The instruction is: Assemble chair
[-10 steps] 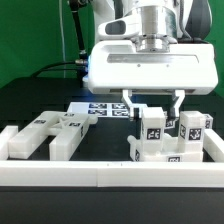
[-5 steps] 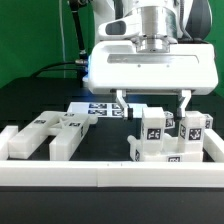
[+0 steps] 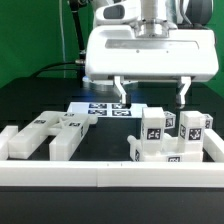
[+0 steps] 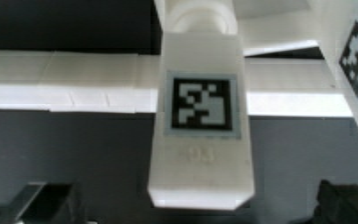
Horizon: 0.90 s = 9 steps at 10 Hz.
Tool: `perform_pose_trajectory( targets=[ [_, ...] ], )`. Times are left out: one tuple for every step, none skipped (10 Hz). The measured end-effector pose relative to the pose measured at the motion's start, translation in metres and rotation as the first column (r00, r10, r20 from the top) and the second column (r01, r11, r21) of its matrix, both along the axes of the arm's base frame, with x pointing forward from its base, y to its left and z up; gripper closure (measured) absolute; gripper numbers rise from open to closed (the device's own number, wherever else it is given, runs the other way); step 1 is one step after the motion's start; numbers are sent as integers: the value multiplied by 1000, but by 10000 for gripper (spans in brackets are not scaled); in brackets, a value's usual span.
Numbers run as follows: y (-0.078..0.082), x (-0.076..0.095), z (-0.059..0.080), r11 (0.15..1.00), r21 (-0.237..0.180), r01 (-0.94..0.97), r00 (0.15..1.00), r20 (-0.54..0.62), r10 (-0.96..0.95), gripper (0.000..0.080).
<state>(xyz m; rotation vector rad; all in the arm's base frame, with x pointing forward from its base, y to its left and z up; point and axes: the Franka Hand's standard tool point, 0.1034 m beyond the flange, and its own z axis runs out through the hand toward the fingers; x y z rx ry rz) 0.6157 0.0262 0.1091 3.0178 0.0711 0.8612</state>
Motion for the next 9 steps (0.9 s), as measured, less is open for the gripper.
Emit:
perform_pose_trajectory(
  targets=[
    [0,1,2,1000,0,-1,1000,0,1,150],
    [0,2,2,1000,0,-1,1000,-3,1,150],
    [1,1,-2,1000,3,-4,999,-37,4,150],
    [1,2,-2,1000,5,-5,999,-46,5,150],
    [4,-1,-7,1000,13,-9,993,-121,11,150],
    [4,1,-8,1000,21,-11,983,-183,14,150],
    [4,1,-10,999,30,-13,962,-273,20,150],
    [5,4,-9,999,38,-13,940,-341,25,150],
    [5,6,-8,999,42,-13,927,-373,28,150]
  ],
)
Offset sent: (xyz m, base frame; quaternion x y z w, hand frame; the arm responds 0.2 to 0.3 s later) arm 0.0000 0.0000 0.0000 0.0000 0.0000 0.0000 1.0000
